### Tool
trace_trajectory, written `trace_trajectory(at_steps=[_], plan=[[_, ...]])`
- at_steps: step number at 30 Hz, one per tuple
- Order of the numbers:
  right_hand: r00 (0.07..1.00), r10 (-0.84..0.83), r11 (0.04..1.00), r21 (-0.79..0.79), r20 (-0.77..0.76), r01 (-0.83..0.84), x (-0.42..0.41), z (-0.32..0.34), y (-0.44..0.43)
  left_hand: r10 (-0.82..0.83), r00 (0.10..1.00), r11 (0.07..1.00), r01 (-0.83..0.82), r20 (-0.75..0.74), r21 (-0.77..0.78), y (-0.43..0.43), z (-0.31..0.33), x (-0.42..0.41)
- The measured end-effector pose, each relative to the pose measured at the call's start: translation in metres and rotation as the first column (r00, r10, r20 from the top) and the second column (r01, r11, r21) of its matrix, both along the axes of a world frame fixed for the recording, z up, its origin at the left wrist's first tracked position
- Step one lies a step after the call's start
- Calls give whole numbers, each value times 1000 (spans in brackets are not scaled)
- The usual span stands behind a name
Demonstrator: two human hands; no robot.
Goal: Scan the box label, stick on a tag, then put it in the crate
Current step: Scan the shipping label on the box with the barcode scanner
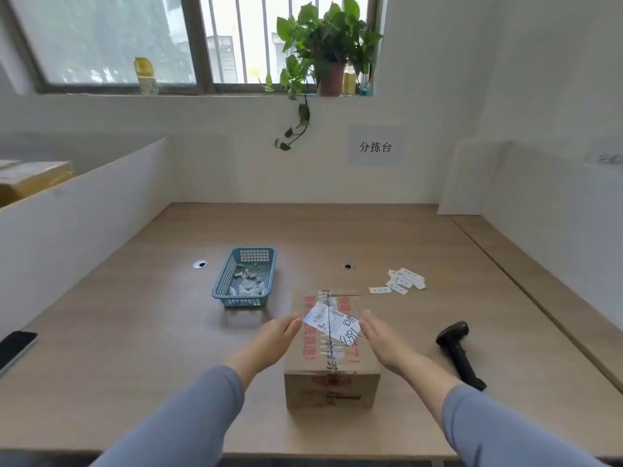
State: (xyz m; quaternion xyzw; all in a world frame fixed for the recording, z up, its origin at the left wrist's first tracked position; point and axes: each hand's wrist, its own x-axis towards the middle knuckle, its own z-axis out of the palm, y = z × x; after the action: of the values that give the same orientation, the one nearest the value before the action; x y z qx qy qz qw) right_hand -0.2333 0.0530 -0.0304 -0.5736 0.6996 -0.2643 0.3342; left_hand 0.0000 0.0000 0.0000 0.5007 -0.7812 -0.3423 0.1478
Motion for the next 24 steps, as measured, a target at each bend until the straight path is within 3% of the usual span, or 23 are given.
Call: trace_trajectory(at_steps=[7,15,24], plan=[[998,-16,999,-43,64,18,-21,-54,-49,199,952,978,-176,-231,116,-44,-49,-31],[998,13,984,-178,-58,-23,-23,-100,-65,223,953,974,-224,-206,22,-70,-111,-44],[978,-57,992,-100,200,78,-25,-108,-62,212,951,977,-200,-223,75,-74,-139,-38]])
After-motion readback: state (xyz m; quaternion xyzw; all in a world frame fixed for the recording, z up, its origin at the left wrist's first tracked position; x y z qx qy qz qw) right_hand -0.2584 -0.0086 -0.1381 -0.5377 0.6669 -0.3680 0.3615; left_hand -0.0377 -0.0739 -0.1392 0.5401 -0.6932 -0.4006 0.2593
